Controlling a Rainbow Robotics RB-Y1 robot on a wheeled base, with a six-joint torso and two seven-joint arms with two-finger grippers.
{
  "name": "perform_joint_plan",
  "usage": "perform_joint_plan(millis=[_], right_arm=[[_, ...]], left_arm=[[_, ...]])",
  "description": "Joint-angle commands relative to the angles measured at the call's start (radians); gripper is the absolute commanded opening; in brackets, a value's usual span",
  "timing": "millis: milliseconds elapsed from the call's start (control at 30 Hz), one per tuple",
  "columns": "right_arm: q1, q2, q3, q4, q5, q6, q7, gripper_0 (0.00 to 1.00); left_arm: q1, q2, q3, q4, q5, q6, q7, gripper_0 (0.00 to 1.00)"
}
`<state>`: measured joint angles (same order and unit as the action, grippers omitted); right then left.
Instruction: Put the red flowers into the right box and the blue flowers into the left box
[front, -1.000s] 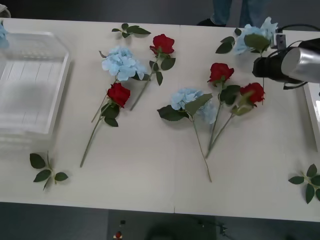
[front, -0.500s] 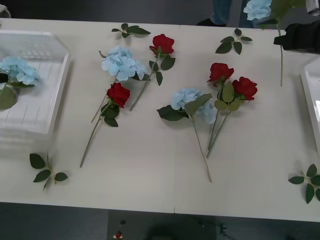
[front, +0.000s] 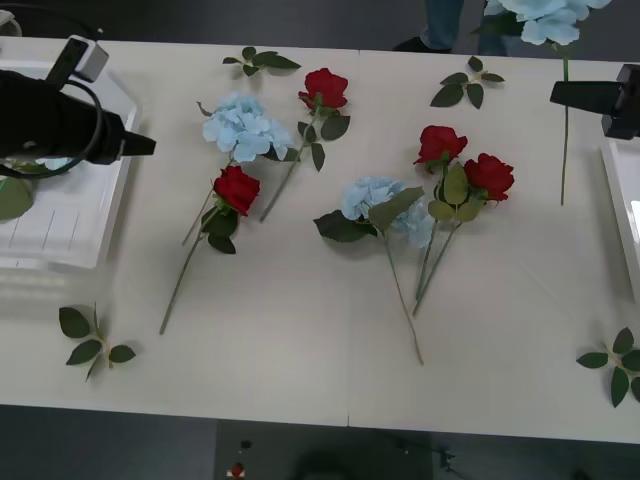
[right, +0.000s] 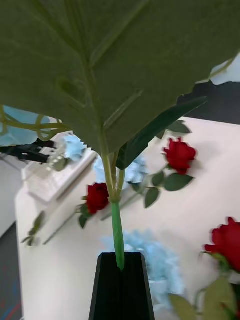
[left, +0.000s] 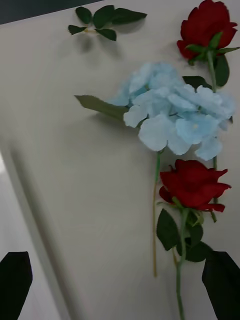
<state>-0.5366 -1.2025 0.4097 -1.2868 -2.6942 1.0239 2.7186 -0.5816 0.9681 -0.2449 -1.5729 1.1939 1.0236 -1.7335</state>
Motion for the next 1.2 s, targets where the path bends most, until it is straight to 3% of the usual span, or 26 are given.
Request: perform_joint_plan(millis=[33,200,367,533,700,867,1200], right_arm=[[0.136,-0.015,-0.1,-0.198,-0.003,-0.019,-0.013,0.0],[0.207,0.011,-0.126,-0.373,-0.003,-0.082,-0.013,0.0],[0.213,0.083,-0.126,-0.459,0.019,-0.139,-0.013,0.0],[0.211,0.173,-0.121,-0.508,0.034,-0.168,-0.013,0.0],[0.207,0.238,-0.118,-0.539,0.074,-0.176,-0.013,0.0],[0.179,0.33,-0.097,-0.552,0.165,-0.192,-0.013,0.0],[0.096,0.376,0.052,-0.552,0.214,-0.35,-0.013,0.0]], left_arm=[[0.029,-0.02,0.022,-0.05,0.061,-0.057,-0.009,1.0],[0.138,0.014,0.09,-0.076,0.365,-0.063,-0.195,1.0],[0.27,0.015,0.151,-0.021,0.711,-0.043,-0.598,1.0],[0.345,-0.032,0.151,0.073,0.998,0.105,-0.894,1.0],[0.358,-0.104,0.15,0.129,1.073,0.23,-0.972,1.0],[0.358,-0.266,0.147,0.14,1.067,0.334,-0.972,1.0],[0.298,-0.477,0.05,0.14,1.035,0.27,-0.972,1.0]])
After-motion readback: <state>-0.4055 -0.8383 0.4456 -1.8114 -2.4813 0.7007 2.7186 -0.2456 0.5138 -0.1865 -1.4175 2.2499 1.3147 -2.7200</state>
